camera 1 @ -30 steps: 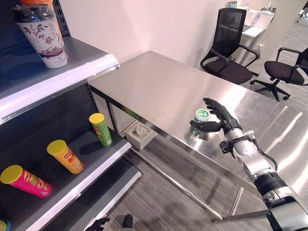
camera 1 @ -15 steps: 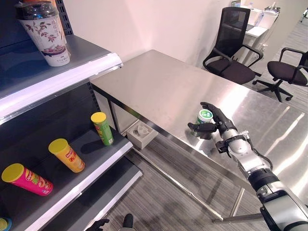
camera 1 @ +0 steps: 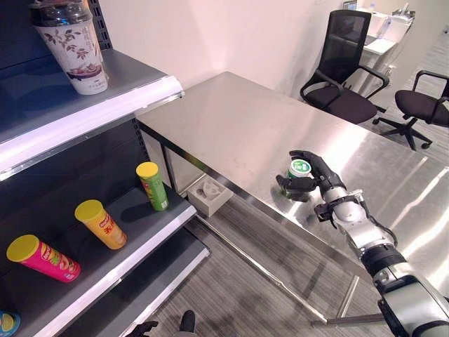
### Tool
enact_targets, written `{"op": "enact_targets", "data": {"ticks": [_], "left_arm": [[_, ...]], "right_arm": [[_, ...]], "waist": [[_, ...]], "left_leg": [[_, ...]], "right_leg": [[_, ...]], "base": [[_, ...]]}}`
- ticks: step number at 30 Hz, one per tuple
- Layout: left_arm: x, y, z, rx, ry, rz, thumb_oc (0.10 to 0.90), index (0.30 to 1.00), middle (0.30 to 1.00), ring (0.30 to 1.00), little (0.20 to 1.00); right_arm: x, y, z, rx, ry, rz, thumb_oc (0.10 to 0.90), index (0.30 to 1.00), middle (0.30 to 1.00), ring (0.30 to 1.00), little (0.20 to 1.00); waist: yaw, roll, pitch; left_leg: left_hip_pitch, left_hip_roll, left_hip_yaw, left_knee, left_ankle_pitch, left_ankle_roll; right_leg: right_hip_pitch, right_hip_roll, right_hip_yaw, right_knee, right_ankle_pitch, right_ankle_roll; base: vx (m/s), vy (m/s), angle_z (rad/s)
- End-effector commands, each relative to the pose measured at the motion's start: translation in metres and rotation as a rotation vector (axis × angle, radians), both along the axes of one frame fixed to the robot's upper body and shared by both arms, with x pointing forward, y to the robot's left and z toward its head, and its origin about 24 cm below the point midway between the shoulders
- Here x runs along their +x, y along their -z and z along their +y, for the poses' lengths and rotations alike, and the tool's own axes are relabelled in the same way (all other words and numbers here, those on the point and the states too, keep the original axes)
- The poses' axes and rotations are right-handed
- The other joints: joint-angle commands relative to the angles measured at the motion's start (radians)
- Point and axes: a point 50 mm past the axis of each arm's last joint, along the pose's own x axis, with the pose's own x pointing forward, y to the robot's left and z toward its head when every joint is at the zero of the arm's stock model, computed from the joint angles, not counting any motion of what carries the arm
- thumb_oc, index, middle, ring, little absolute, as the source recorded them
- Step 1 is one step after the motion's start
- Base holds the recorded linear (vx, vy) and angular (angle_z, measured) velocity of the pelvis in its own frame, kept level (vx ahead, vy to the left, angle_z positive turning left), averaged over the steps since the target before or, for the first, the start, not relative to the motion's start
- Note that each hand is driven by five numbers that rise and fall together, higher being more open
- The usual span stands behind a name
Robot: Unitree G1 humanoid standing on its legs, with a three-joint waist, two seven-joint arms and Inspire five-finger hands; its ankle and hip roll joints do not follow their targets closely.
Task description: Put the goods on the table back onto the shelves and tidy them up.
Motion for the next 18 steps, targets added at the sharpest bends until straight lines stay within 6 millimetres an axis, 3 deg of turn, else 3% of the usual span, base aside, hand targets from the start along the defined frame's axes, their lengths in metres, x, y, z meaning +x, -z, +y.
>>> {"op": "enact_targets", "data": {"ticks": [1,12,18], "left_arm": [[0.022,-0.006,0.005,0.038,0.056,-0.051,0.8,0.9,0.9,0.9,0.9],[0.024,-0.008,0.008,0.053,0.058,-0.066,0.8,0.9,0.9,0.9,0.9],[0.028,-0.011,0.012,0.072,0.045,-0.088,0.8,0.9,0.9,0.9,0.9]], "right_arm": [[0.019,-0.053,0.004,-0.009,-0.019,-0.176,0.4,0.3,0.3,0.3,0.3],[0.016,-0.049,0.002,-0.068,-0.007,-0.183,0.4,0.3,0.3,0.3,0.3],[0.01,-0.06,0.004,-0.096,-0.031,-0.258,0.4,0.3,0.3,0.3,0.3]], "waist": [[0.055,-0.003,-0.021],[0.057,-0.004,-0.017],[0.054,-0.002,-0.016]], "left_leg": [[0.003,0.004,-0.025,0.003,-0.111,0.026],[0.0,0.0,-0.029,0.003,-0.114,0.028],[0.003,0.0,-0.03,0.003,-0.115,0.028]], "right_leg": [[0.012,-0.093,0.032,0.072,0.068,0.082],[0.011,-0.094,0.03,0.066,0.062,0.082],[0.013,-0.095,0.029,0.067,0.061,0.083]], "base": [[0.0,0.0,0.0],[0.0,0.0,0.0],[0.0,0.0,0.0]]}}
